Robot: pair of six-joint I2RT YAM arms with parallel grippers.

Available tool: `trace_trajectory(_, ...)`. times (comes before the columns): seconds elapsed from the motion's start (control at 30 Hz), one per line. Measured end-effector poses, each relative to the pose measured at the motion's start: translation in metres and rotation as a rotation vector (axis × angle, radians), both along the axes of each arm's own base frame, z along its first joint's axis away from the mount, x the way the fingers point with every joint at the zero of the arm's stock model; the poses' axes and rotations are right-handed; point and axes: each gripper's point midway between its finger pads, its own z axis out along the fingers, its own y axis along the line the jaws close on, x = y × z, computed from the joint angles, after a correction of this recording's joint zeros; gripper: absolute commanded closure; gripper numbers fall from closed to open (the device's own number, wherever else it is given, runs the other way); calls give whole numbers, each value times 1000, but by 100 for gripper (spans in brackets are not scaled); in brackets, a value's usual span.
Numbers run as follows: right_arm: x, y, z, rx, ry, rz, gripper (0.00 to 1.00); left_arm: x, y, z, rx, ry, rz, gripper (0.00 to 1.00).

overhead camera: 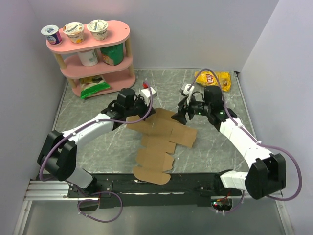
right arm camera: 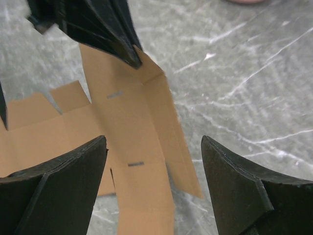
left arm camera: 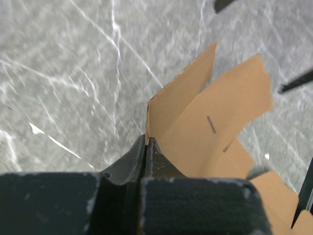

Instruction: Fold the paper box

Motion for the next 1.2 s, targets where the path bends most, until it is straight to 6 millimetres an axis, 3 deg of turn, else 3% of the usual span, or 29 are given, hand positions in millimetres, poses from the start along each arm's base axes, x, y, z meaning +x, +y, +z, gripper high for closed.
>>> trace_trajectory(0.2,4,-1,-36,-48,21,21,16,-14,2,-24,42,32,-19,99)
trace_trajectory(0.6,26,11,-78,-87,65,101,20,-24,-7,-15,31,12,-49,99)
trace_trajectory(0.7,27,15,-82,-77,90,128,42,-25,-7,-13,26,5,-50,99)
trace_trajectory(0.73,27,16,-83,-75,95,133,54,-25,-7,-13,26,3,-49,99)
trace_trajectory(0.83,23,17,-85,-68,122,143,66,-23,-6,-14,27,-7,-33,99)
trace_trajectory(1.2,-2,35,-99,-149,86,127,81,-18,-2,-30,58,-35,58,96)
